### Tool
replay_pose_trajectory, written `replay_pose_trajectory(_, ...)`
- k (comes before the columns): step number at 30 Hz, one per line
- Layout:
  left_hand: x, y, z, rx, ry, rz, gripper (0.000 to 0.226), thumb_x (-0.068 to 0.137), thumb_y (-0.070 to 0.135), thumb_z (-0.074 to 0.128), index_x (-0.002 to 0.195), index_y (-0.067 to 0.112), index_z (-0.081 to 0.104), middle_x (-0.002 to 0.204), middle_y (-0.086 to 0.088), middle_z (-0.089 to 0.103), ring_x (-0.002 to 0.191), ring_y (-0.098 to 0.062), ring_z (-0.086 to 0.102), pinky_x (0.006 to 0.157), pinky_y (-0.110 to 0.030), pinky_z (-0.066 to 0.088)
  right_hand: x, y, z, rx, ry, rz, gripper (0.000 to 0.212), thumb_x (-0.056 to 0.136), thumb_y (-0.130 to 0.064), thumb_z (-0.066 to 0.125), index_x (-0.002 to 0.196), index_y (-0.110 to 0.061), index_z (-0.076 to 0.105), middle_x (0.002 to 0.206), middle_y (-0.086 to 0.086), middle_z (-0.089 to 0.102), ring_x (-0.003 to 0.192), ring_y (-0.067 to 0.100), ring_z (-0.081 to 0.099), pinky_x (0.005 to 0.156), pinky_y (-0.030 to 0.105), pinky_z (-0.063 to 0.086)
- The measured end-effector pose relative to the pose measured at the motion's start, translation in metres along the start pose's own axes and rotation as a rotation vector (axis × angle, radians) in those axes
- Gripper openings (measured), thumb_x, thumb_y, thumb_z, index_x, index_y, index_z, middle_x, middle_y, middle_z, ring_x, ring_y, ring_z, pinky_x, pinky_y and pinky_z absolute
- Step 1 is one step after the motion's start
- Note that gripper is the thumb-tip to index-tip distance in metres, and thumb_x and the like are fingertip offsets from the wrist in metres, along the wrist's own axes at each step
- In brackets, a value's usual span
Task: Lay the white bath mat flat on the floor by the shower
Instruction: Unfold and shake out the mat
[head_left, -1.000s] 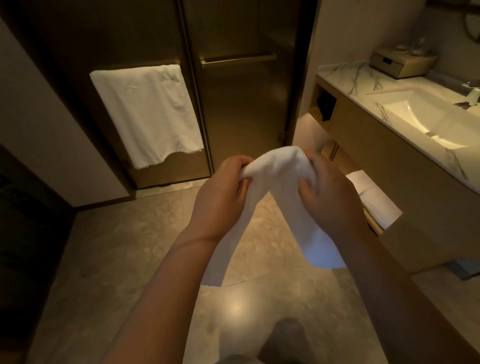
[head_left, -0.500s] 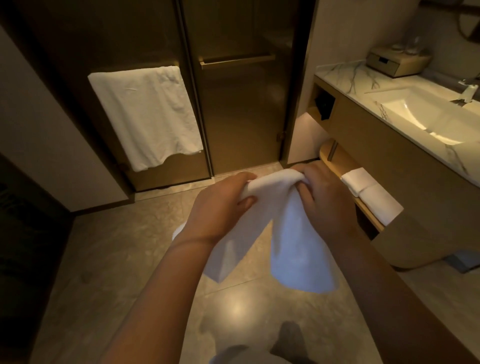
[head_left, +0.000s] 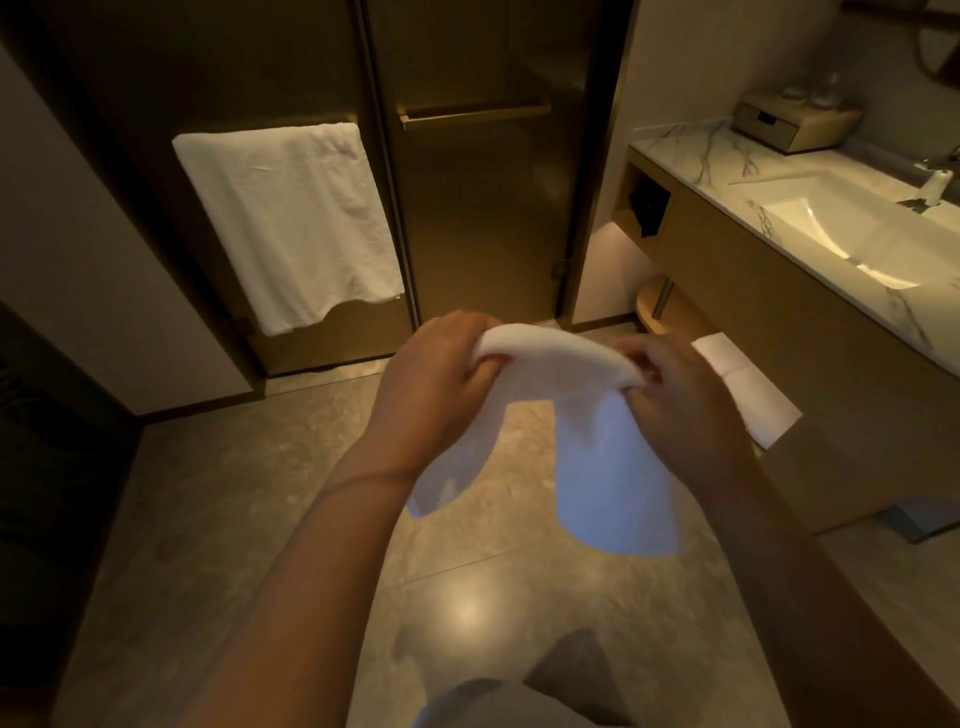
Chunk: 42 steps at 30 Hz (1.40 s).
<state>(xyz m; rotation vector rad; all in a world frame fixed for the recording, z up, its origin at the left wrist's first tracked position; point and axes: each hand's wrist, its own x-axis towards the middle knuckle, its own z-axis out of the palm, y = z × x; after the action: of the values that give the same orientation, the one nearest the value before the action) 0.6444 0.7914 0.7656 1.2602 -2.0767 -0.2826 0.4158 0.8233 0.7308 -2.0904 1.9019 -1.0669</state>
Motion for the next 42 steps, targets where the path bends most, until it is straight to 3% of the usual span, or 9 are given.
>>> replay_pose_trajectory(3, 0.002, 0.013, 0.005, -0.012, -0.044, 0.077, 0.019, 0.089, 0.022, 0.056, 0.107, 0.02, 0.062, 0.103, 0.002, 0.064, 0.094, -0.018, 0.056, 0.072, -0.031, 0.042, -0.014, -0.014, 0.025, -0.008, -0.076, -0.068, 0.034, 0.085, -0.023, 0.062, 0.117, -0.015, 0.059, 0.111, 0.004, 0.062, 0.1, 0.019, 0.056, 0.084, 0.035, 0.048)
replay_pose_trajectory(8, -0.008, 0.021, 0.011, 0.049, -0.093, 0.11, 0.017, 0.087, 0.023, 0.06, 0.104, 0.023, 0.062, 0.1, 0.004, 0.065, 0.092, -0.015, 0.053, 0.067, -0.025, 0.032, -0.024, -0.034, 0.049, 0.151, -0.001, 0.068, 0.034, 0.087, -0.036, 0.055, 0.112, -0.012, 0.06, 0.098, -0.006, 0.057, 0.088, 0.009, 0.052, 0.078, 0.012, 0.038)
replay_pose_trajectory(11, -0.012, 0.015, 0.004, 0.089, -0.076, 0.129, 0.018, 0.086, 0.027, 0.062, 0.103, 0.024, 0.063, 0.099, 0.005, 0.066, 0.091, -0.016, 0.054, 0.066, -0.025, 0.032, -0.022, -0.035, 0.055, 0.205, 0.046, 0.109, 0.044, 0.091, -0.041, 0.051, 0.11, -0.002, 0.062, 0.099, 0.011, 0.064, 0.088, 0.011, 0.05, 0.082, 0.017, 0.044)
replay_pose_trajectory(14, -0.014, 0.007, -0.005, 0.156, -0.06, 0.163, 0.021, 0.081, 0.031, 0.068, 0.101, 0.023, 0.066, 0.095, 0.001, 0.068, 0.087, -0.022, 0.058, 0.065, -0.03, 0.039, -0.022, -0.047, 0.043, 0.124, 0.046, 0.019, 0.025, 0.089, -0.011, 0.055, 0.112, -0.01, 0.063, 0.101, 0.002, 0.065, 0.085, 0.005, 0.051, 0.075, 0.005, 0.036)
replay_pose_trajectory(19, -0.024, -0.011, -0.021, 0.219, -0.055, 0.058, 0.029, 0.075, 0.035, 0.073, 0.102, 0.028, 0.066, 0.095, 0.007, 0.068, 0.087, -0.018, 0.059, 0.064, -0.028, 0.035, -0.02, -0.055, 0.027, 0.083, 0.026, -0.048, 0.026, 0.089, -0.004, 0.056, 0.114, -0.01, 0.063, 0.102, 0.004, 0.066, 0.086, 0.008, 0.054, 0.072, 0.01, 0.039)
replay_pose_trajectory(24, -0.031, -0.017, -0.036, -0.198, -0.002, -0.156, 0.027, 0.072, 0.025, 0.079, 0.097, 0.029, 0.068, 0.089, 0.018, 0.067, 0.084, 0.001, 0.061, 0.067, -0.024, 0.051, -0.02, -0.05, 0.009, 0.109, -0.007, -0.04, 0.027, 0.089, -0.006, 0.054, 0.113, -0.015, 0.063, 0.1, 0.0, 0.066, 0.088, 0.014, 0.058, 0.073, 0.018, 0.044)
replay_pose_trajectory(30, -0.021, 0.014, -0.034, -0.377, 0.122, -0.183, 0.023, 0.078, 0.023, 0.075, 0.099, 0.021, 0.068, 0.088, 0.013, 0.068, 0.081, 0.003, 0.062, 0.064, -0.005, 0.044, -0.03, -0.054, 0.006, 0.147, -0.031, 0.041, 0.025, 0.09, -0.016, 0.06, 0.114, -0.019, 0.06, 0.099, -0.007, 0.062, 0.087, 0.008, 0.056, 0.071, 0.012, 0.041)
replay_pose_trajectory(37, -0.022, 0.024, -0.018, -0.287, -0.004, -0.118, 0.028, 0.076, 0.03, 0.075, 0.103, 0.024, 0.068, 0.092, 0.008, 0.069, 0.084, -0.009, 0.063, 0.071, -0.04, 0.056, -0.037, -0.071, 0.028, 0.18, 0.071, 0.042, 0.021, 0.092, -0.026, 0.06, 0.111, -0.017, 0.061, 0.097, -0.009, 0.061, 0.081, 0.001, 0.052, 0.072, 0.008, 0.038)
replay_pose_trajectory(42, -0.028, 0.014, -0.024, -0.191, -0.056, -0.061, 0.03, 0.079, 0.032, 0.073, 0.107, 0.025, 0.066, 0.092, 0.011, 0.065, 0.084, -0.006, 0.061, 0.071, -0.027, 0.053, -0.036, -0.075, 0.032, 0.201, 0.09, 0.041, 0.018, 0.093, -0.023, 0.058, 0.108, -0.015, 0.063, 0.098, -0.002, 0.066, 0.082, 0.006, 0.056, 0.071, 0.01, 0.042)
